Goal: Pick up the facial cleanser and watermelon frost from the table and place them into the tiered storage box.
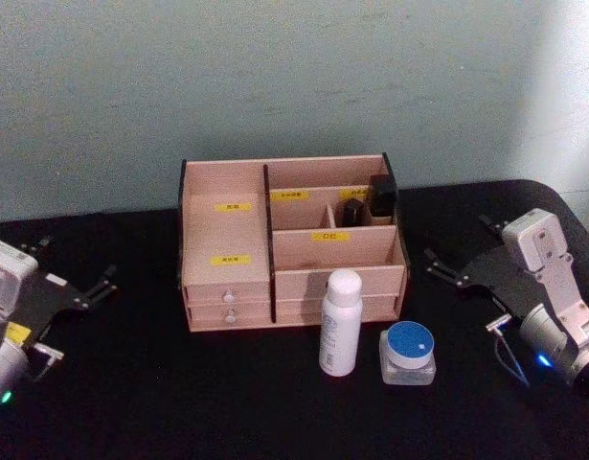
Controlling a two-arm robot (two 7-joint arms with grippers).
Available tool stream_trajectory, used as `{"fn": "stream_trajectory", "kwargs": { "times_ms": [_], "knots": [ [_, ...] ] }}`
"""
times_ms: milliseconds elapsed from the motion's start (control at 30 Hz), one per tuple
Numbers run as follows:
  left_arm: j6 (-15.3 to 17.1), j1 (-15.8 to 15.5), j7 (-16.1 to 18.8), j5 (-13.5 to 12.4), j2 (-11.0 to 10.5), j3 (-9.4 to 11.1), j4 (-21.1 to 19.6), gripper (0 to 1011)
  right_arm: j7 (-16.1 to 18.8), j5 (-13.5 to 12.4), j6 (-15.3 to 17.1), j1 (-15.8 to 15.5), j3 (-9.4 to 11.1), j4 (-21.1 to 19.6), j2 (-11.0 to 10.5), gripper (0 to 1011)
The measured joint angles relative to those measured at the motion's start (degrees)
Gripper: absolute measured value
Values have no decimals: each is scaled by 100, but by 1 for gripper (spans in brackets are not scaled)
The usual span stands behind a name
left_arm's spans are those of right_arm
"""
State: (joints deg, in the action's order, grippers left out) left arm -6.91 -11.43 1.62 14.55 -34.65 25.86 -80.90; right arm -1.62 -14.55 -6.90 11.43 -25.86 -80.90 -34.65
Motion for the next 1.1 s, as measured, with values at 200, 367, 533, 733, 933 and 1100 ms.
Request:
{"fn": "stream_trajectory", "kwargs": {
  "times_ms": [200, 367, 533, 733, 933, 1100],
  "knots": [
    [0, 0, 0, 0, 0, 0, 0, 1001, 0, 0, 0, 0, 0, 0, 0, 1000],
    [0, 0, 0, 0, 0, 0, 0, 1001, 0, 0, 0, 0, 0, 0, 0, 1000],
    [0, 0, 0, 0, 0, 0, 0, 1001, 0, 0, 0, 0, 0, 0, 0, 1000],
    [0, 0, 0, 0, 0, 0, 0, 1001, 0, 0, 0, 0, 0, 0, 0, 1000],
    [0, 0, 0, 0, 0, 0, 0, 1001, 0, 0, 0, 0, 0, 0, 0, 1000],
    [0, 0, 0, 0, 0, 0, 0, 1001, 0, 0, 0, 0, 0, 0, 0, 1000]
  ]
}}
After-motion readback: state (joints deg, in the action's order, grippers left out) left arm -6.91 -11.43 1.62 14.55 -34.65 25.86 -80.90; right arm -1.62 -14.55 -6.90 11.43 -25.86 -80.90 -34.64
